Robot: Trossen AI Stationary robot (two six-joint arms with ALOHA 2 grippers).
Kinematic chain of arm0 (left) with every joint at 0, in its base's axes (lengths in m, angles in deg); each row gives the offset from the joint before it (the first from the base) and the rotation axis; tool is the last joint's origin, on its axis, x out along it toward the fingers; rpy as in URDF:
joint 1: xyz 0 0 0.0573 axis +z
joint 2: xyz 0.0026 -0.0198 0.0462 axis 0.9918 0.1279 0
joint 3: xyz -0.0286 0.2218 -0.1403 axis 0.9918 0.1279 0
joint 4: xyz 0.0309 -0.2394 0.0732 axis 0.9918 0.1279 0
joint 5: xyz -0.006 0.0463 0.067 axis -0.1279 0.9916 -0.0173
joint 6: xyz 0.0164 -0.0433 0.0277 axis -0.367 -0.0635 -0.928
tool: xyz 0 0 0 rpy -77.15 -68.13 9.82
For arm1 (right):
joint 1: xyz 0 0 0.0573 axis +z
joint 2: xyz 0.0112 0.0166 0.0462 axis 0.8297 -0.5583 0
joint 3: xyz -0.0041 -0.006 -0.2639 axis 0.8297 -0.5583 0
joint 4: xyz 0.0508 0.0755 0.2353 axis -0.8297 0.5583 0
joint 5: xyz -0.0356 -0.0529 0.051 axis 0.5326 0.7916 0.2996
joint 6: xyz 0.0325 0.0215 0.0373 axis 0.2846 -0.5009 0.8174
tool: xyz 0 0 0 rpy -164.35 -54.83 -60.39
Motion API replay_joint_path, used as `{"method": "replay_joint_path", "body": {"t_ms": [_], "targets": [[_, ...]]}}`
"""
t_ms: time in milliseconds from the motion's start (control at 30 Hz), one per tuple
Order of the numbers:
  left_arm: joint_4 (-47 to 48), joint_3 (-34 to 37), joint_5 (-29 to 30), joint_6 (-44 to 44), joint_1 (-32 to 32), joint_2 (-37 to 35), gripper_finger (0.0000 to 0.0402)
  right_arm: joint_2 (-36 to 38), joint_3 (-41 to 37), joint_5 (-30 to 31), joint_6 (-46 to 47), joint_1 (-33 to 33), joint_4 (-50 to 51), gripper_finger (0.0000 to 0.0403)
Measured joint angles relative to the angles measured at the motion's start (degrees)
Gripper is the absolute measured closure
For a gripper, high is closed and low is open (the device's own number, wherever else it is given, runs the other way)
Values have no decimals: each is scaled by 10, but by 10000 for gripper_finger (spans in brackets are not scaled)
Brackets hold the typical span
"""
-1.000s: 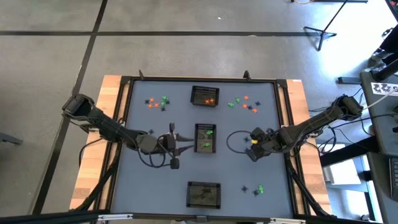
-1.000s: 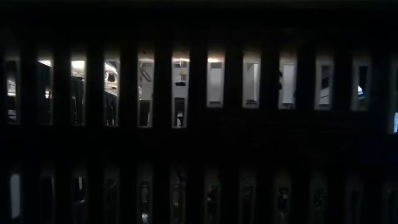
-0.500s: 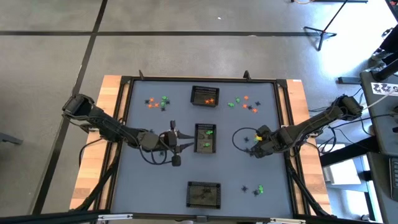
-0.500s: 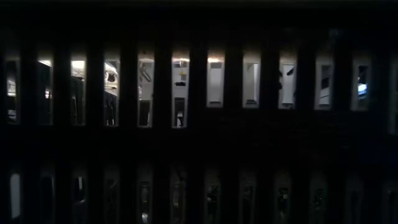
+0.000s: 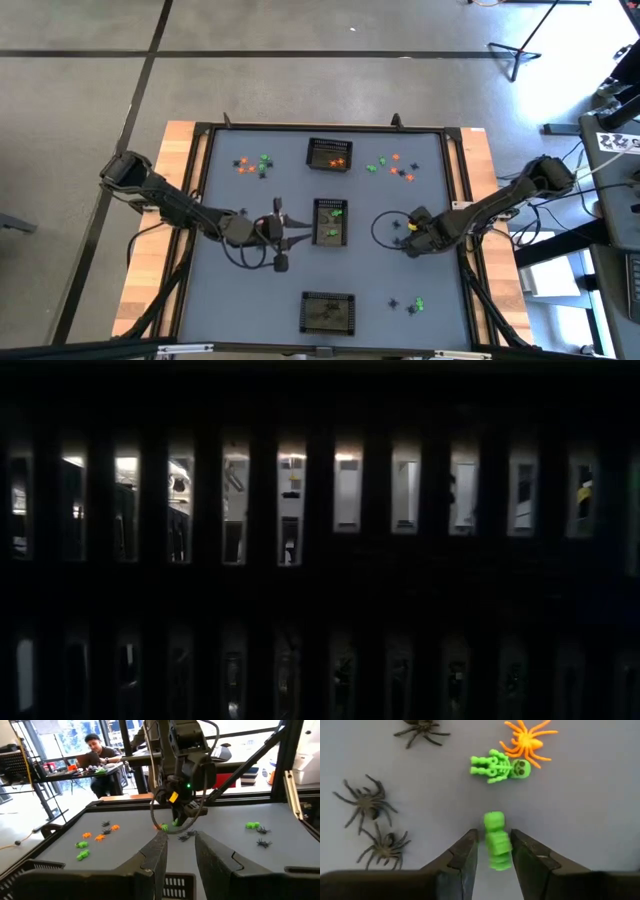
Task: Sort Halloween decoration
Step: Put the green skeleton toy into the center black bin
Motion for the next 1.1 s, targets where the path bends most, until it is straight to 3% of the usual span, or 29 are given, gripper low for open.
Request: {"method": "replay_joint_path", "body": {"t_ms": [167,433,667,867,1000,1100], "targets": [[4,0,2,0,-10,0,309,2,-1,2,-14,0,-2,292],[7,0,2,1,-16,0,309,-1,18,13,-59,0,8,388],[7,0,3,2,-16,0,309,0,88,62,-105,-1,8,351],[7,0,3,2,-16,0,309,0,158,140,-162,-1,-6,371],[7,0,3,2,-16,0,309,0,179,209,-247,-1,-92,373],[7,0,3,1,-16,0,309,-2,180,226,-332,-13,-199,363]]}}
